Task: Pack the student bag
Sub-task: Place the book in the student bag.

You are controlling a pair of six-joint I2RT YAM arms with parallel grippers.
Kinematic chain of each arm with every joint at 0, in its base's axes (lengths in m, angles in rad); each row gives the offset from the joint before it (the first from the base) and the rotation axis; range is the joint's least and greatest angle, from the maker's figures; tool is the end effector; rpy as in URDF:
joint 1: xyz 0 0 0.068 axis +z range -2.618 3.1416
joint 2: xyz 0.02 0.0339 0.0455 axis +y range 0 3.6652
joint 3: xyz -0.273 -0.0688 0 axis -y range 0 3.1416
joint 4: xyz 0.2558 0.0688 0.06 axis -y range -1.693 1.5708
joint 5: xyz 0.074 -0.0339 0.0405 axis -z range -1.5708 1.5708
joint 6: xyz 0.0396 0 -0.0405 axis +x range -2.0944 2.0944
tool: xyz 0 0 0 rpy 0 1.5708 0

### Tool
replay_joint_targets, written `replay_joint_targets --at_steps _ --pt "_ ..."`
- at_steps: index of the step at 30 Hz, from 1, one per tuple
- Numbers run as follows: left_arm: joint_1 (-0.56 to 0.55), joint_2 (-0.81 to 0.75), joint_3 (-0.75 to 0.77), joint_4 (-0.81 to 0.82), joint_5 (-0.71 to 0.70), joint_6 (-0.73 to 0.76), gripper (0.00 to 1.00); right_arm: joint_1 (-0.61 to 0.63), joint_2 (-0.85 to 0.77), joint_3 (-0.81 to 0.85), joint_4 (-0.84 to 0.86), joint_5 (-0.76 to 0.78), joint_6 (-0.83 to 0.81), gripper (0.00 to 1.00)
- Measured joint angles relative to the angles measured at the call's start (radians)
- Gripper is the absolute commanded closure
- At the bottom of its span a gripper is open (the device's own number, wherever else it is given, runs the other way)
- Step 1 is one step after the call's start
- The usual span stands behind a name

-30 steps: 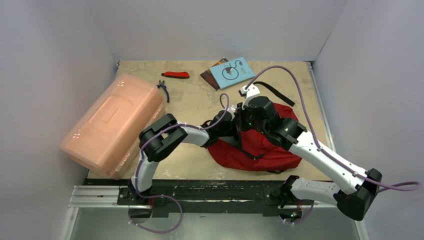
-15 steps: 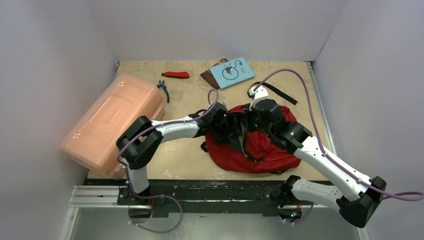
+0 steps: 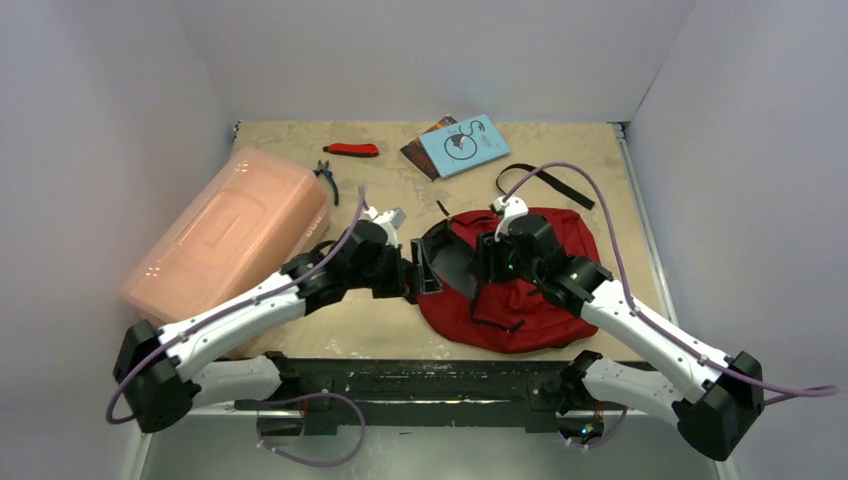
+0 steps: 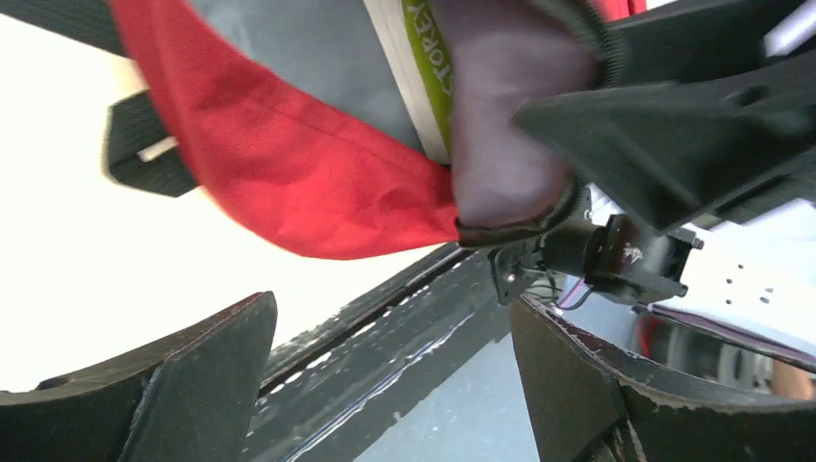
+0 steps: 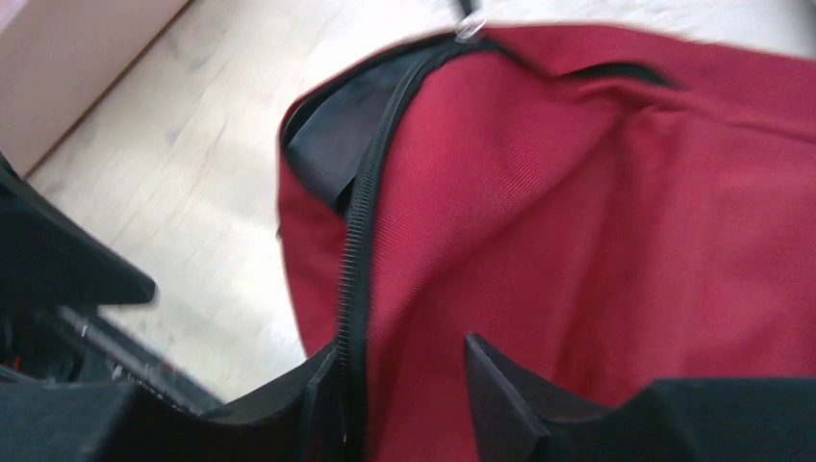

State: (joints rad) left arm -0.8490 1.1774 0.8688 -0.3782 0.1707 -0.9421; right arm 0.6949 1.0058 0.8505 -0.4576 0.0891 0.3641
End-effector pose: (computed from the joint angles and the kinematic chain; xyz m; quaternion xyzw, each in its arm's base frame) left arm 0.1698 -0.2031 0.2735 -0.0055 0.9013 -0.3808 0.2063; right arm 0.1779 0.1437 0.2985 -0.1257 0.8779 0.1984 0.4173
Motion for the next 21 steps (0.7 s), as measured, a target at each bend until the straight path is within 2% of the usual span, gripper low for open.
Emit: replay_joint_targets --at_steps 1,5,7,11,15,19,21 --pt "0.000 -0.028 -0.005 -0.018 -0.008 0.011 0.09 0.000 0.001 -0.025 0.021 -0.040 0.009 0.32" --pt "0.000 -0.233 -0.018 -0.144 -0.112 0.076 0.08 -0.002 0.057 -0.121 0.162 -0.328 0.067 0.24" --pt "0.001 -0.352 -0.010 -0.207 -0.192 0.108 0.08 -0.001 0.121 -0.143 0.259 -0.485 0.116 0.16" --pt "0.003 -0.488 0.037 -0.294 -0.318 0.156 0.07 -0.001 0.173 -0.126 0.345 -0.676 0.155 0.04" --pt "0.004 -0.544 0.068 -0.329 -0.397 0.179 0.07 -0.005 0.172 0.018 0.335 -0.689 0.143 0.01" --pt "0.004 -0.544 0.068 -0.368 -0.419 0.179 0.07 -0.063 0.200 0.216 0.334 -0.528 0.173 0.01" --pt "0.004 -0.542 0.068 -0.378 -0.418 0.177 0.07 -0.138 0.262 0.299 0.364 -0.450 0.224 0.01"
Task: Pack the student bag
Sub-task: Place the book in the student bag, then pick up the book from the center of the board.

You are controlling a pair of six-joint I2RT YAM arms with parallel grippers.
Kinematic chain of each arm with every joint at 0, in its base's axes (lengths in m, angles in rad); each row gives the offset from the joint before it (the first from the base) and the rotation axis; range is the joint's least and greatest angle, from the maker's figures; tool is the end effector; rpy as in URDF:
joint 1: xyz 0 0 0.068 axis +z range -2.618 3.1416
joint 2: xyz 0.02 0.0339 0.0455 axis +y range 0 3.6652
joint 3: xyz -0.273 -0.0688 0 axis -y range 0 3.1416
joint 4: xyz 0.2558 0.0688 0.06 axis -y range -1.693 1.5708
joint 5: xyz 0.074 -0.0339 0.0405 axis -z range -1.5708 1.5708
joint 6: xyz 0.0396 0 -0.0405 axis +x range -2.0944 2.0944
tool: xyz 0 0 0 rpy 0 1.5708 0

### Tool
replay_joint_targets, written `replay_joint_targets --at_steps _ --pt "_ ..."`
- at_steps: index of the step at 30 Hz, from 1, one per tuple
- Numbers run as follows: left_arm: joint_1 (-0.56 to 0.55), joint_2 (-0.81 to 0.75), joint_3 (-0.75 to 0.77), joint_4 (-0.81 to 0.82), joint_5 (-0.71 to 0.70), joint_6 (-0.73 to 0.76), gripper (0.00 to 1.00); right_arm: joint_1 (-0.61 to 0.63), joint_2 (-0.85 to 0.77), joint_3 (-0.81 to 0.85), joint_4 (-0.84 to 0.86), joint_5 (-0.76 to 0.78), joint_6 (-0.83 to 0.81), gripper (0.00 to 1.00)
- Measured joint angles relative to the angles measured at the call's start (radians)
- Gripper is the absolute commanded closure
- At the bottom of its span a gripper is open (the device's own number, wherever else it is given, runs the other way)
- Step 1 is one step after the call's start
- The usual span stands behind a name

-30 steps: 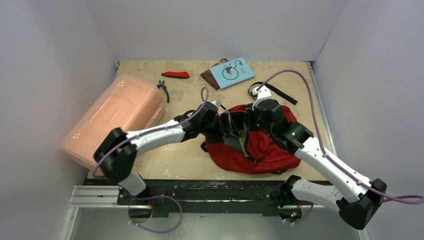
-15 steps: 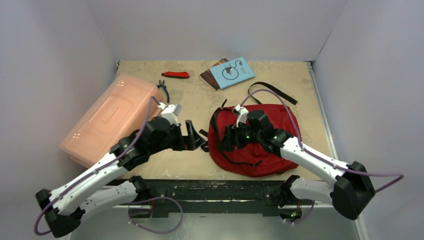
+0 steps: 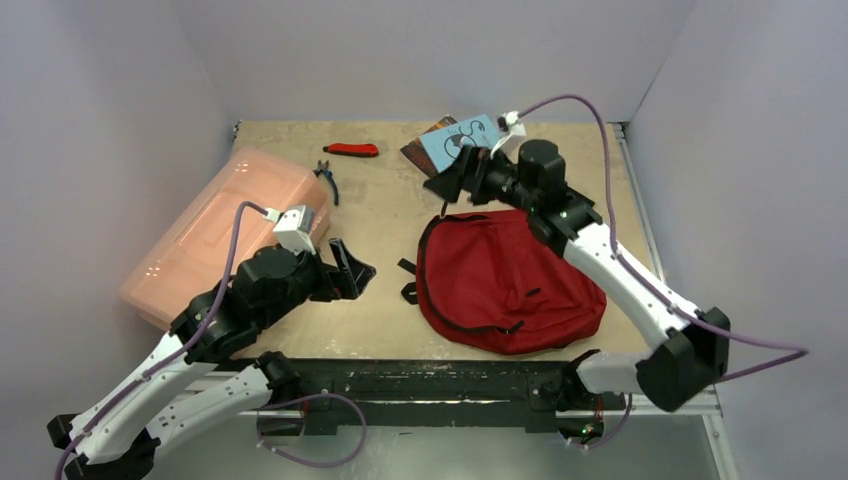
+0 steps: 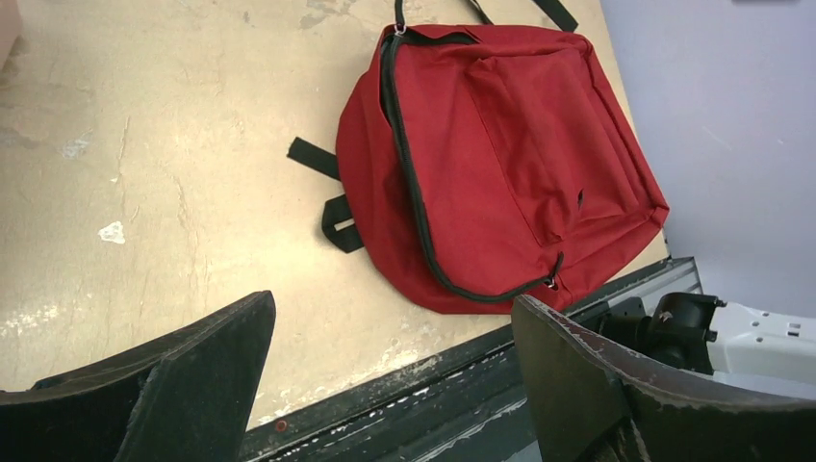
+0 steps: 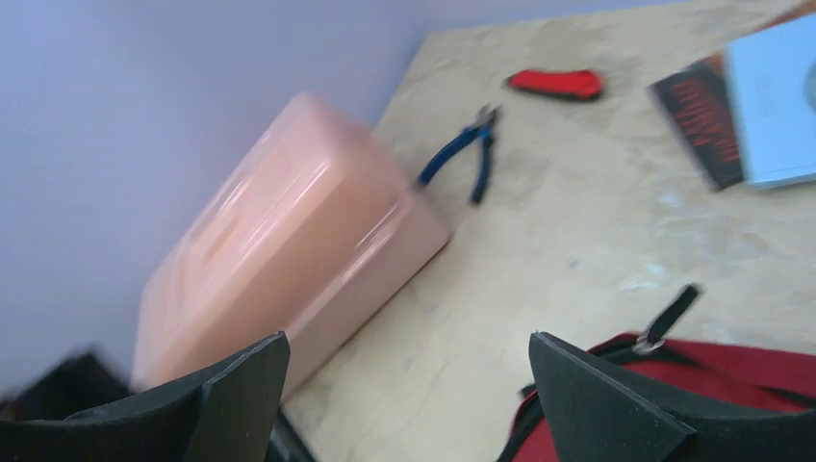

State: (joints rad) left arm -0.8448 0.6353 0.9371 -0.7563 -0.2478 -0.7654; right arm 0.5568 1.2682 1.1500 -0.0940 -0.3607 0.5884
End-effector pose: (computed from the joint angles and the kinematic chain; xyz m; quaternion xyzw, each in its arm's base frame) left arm 0.0920 -0.0890 0.3595 -0.0320 0.8437 -0.3062 0.4398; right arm 0.2543 0.1748 0.3801 -0.1006 0.7671 0.4522 0.4439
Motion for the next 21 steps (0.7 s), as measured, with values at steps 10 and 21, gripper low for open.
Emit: replay_joint_targets --at_steps 10,21 --pt "0.000 -0.067 -0.019 -0.025 0.035 -0.062 0.07 -0.298 0.618 0.148 0.182 0.113 0.303 0.01" --pt "0.000 -0.171 -0.058 -0.072 0.029 -0.088 0.07 -0.310 0.946 0.351 0.284 0.137 0.565 0.10"
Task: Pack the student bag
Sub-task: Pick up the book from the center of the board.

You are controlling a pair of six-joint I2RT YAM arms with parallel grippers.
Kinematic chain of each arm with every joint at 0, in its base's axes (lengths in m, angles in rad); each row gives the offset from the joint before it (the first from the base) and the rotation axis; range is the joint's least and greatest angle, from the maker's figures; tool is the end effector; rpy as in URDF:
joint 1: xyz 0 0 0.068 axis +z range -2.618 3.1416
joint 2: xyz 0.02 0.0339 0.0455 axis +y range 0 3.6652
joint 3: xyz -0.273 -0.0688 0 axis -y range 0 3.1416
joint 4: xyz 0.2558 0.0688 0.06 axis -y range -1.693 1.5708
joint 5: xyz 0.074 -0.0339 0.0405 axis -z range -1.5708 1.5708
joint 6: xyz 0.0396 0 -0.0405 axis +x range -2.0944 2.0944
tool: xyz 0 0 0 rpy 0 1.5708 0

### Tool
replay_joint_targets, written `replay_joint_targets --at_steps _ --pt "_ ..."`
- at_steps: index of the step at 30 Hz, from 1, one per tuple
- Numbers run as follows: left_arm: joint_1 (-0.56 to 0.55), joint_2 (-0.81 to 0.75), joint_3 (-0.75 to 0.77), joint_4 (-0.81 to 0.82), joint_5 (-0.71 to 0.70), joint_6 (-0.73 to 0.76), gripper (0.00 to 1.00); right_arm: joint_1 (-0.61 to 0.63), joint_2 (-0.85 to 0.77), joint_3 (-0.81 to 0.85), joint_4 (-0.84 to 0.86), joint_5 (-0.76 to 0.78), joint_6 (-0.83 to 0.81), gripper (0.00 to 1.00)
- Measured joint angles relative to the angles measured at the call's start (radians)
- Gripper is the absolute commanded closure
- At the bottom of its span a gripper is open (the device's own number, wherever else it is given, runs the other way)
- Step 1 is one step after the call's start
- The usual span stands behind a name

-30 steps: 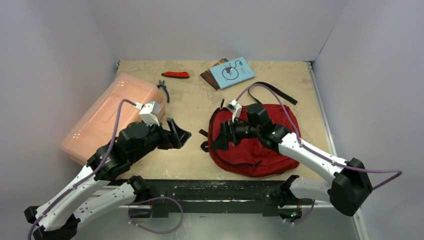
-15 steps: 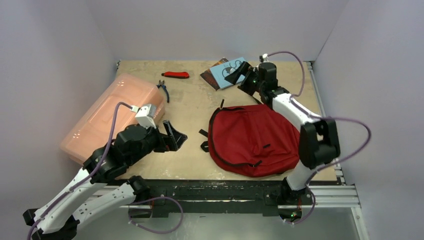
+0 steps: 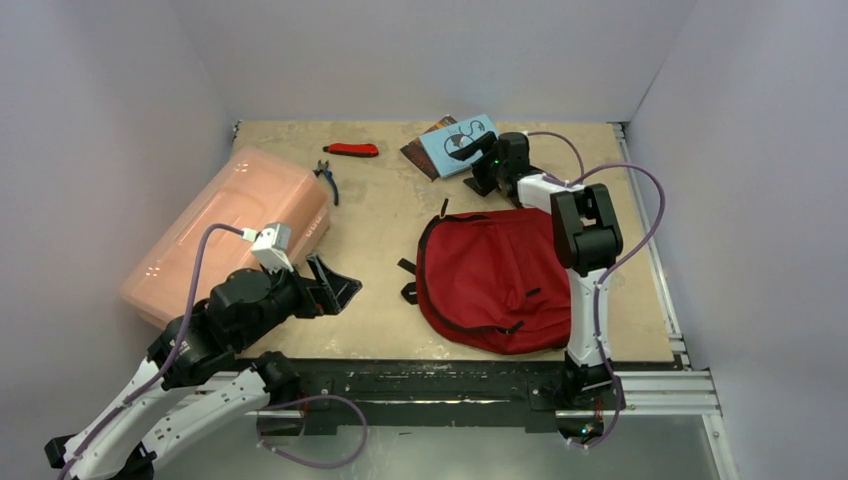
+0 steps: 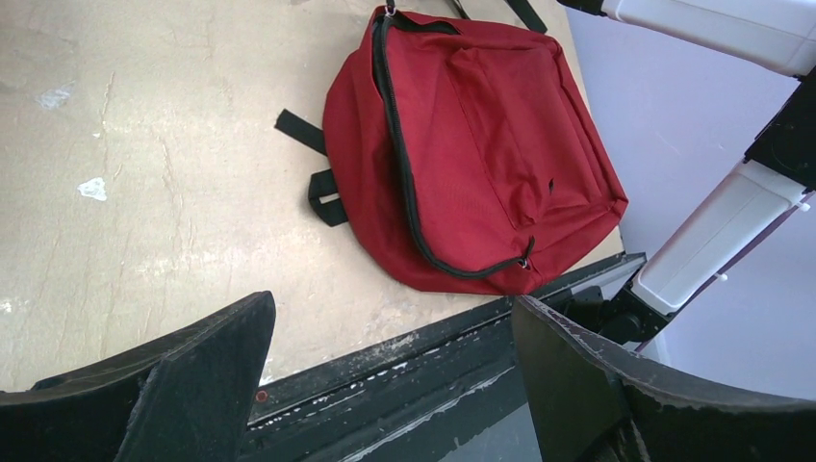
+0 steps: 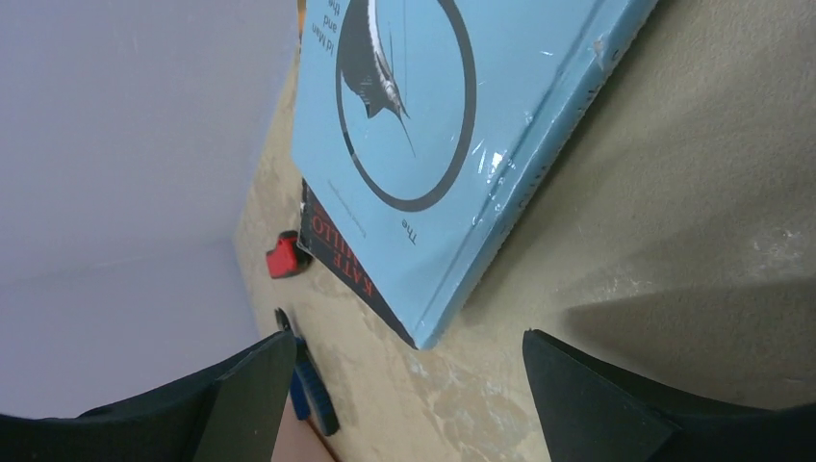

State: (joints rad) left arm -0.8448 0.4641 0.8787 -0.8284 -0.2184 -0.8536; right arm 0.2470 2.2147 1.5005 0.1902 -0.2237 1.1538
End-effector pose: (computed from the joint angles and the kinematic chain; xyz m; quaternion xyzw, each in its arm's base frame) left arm 0.0655 -0.0609 0.3484 -0.0632 0.8320 -0.3478 0.4275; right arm 0.4962 0.1342 0.1533 0.3269 0.7982 0.3941 0.3175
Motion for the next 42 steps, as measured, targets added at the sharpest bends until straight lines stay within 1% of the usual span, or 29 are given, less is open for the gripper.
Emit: replay_joint_targets --at_steps 2,5,8,11,14,18,27,33,34,35,39,40,42 --pt "0.000 -0.003 0.000 -0.006 -0.003 0.000 0.07 -0.001 0.019 0.010 0.024 0.005 0.054 0.14" --pt "0.000 -0.005 0.000 -0.009 -0.007 0.001 0.07 -0.002 0.037 0.008 0.048 0.011 0.137 0.17" --pt "0.000 -0.006 0.000 -0.011 -0.007 0.002 0.07 -0.004 0.039 -0.029 0.099 0.022 0.221 0.19" --pt "0.000 -0.009 0.000 -0.011 -0.007 0.003 0.07 -0.004 0.039 -0.082 0.162 0.030 0.296 0.25" --pt "0.000 -0.012 0.000 -0.011 -0.008 0.005 0.07 -0.006 0.051 -0.087 0.208 0.034 0.341 0.29" --pt "0.000 -0.016 0.000 -0.011 -0.011 0.008 0.07 -0.006 0.085 -0.087 0.274 0.050 0.385 0.38" --pt "0.000 -0.016 0.000 -0.010 -0.013 0.008 0.07 -0.006 0.130 -0.089 0.372 0.074 0.437 0.39" --pt "0.000 -0.015 0.000 -0.010 -0.011 0.008 0.07 -0.006 0.162 -0.103 0.492 0.084 0.443 0.39" --pt "0.000 -0.015 -0.001 -0.010 -0.011 0.008 0.07 -0.006 0.168 -0.103 0.515 0.084 0.443 0.70" --pt "0.000 -0.015 -0.003 -0.010 -0.011 0.008 0.07 -0.006 0.177 -0.103 0.543 0.084 0.443 0.82" --pt "0.000 -0.015 -0.011 -0.011 -0.005 0.007 0.07 -0.008 0.235 -0.105 0.631 0.078 0.447 0.98" --pt "0.000 -0.015 -0.011 -0.010 -0.003 0.007 0.07 -0.008 0.246 -0.108 0.669 0.074 0.445 1.00" --pt "0.000 -0.015 -0.011 -0.010 -0.002 0.007 0.07 -0.011 0.247 -0.120 0.713 0.074 0.443 1.00"
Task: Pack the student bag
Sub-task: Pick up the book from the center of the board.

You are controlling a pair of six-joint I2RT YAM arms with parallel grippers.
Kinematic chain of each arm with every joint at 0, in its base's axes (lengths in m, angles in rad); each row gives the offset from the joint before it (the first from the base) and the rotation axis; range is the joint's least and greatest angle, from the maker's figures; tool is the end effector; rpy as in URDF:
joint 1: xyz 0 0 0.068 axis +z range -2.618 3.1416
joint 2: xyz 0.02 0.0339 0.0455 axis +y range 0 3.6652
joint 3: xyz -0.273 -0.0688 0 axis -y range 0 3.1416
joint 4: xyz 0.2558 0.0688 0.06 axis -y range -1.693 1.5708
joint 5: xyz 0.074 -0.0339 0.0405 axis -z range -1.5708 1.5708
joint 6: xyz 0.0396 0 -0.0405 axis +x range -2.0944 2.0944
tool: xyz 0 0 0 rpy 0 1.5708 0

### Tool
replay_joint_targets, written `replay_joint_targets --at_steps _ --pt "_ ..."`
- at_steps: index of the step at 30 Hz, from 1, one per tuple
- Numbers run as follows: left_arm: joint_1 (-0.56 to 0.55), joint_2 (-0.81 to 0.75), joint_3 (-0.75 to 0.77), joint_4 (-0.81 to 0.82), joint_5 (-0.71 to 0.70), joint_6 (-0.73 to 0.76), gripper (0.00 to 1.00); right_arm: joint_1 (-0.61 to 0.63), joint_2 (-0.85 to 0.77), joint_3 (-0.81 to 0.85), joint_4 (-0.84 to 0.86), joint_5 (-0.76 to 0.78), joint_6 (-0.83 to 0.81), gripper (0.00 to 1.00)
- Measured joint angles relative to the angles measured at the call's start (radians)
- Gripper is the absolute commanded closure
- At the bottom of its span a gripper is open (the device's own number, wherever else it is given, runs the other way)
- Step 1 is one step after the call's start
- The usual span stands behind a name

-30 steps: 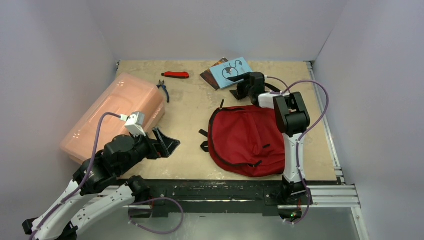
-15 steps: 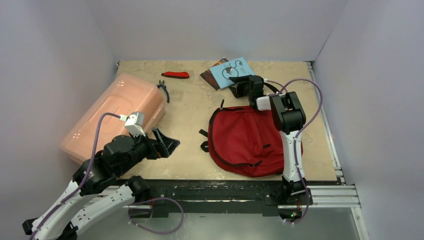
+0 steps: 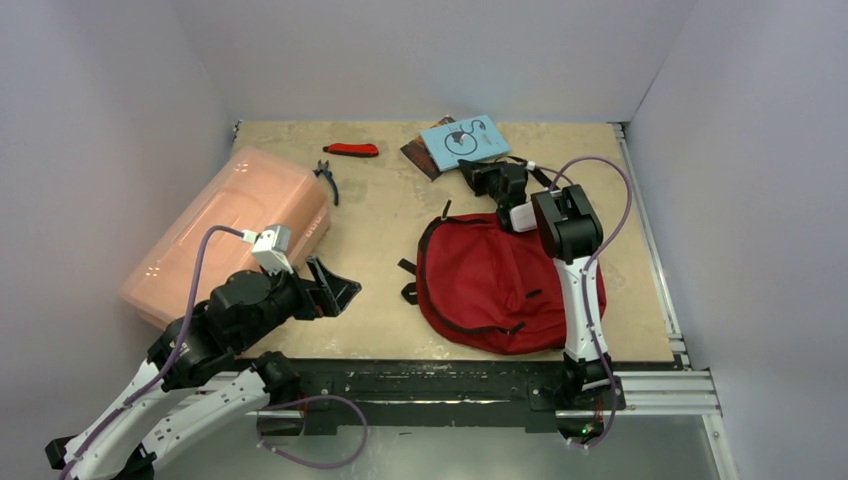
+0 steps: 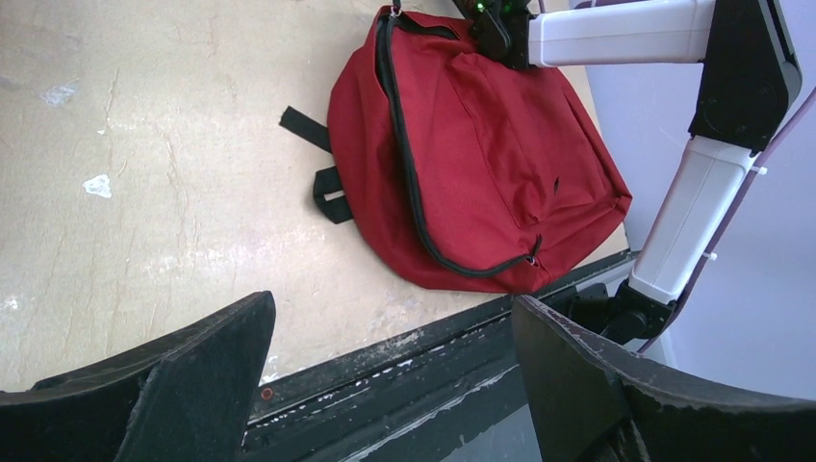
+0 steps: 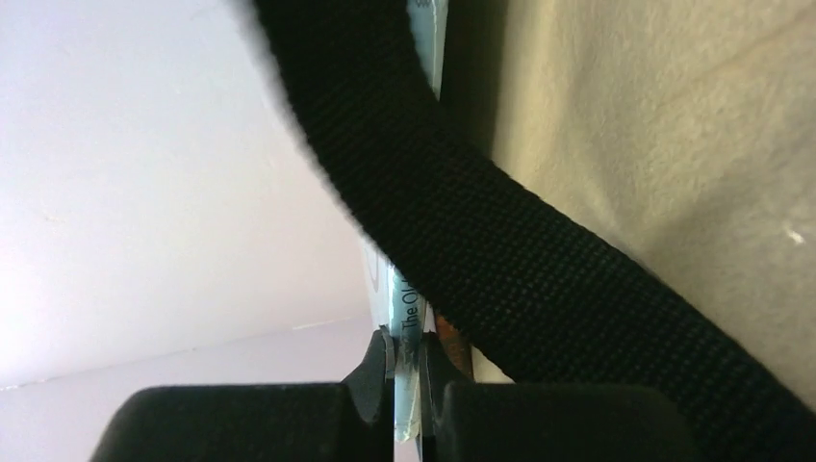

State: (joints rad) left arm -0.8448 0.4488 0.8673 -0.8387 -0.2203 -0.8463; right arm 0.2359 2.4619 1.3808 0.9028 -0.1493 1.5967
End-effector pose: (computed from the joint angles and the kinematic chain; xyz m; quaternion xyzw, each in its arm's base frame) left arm 0.0637 -0.0587 0.3448 -0.0604 0.8339 -0.3435 0.4277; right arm 0.5013 0.1266 0.0675 0.4442 0.6248 0.5422 0.3439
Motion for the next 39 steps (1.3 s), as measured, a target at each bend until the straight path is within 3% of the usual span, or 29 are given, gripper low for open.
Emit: replay_joint_targets --at_steps 6,11,22,29,34,39 --pt "0.000 0.000 0.000 0.000 0.004 0.000 0.07 -0.024 -0.035 -0.071 0.073 -0.032 -0.006 1.00" --pt "0.000 0.012 0.000 0.007 0.004 0.002 0.06 -0.063 -0.169 -0.156 0.033 -0.117 -0.070 1.00" --pt "0.000 0.075 0.001 0.037 0.002 0.069 0.04 -0.066 -0.652 -0.265 -0.128 -0.481 -0.492 1.00" --pt "0.000 0.093 0.020 0.063 0.005 0.079 0.01 -0.050 -0.880 -0.560 -0.099 -0.742 -0.634 1.00" --pt "0.020 0.136 0.052 0.097 0.026 0.033 0.00 -0.020 -1.045 -0.788 -0.124 -0.779 -0.631 1.00" --pt "0.069 0.143 -0.019 0.207 0.093 -0.084 0.00 0.047 -1.134 -0.897 0.011 -0.769 -0.495 1.00"
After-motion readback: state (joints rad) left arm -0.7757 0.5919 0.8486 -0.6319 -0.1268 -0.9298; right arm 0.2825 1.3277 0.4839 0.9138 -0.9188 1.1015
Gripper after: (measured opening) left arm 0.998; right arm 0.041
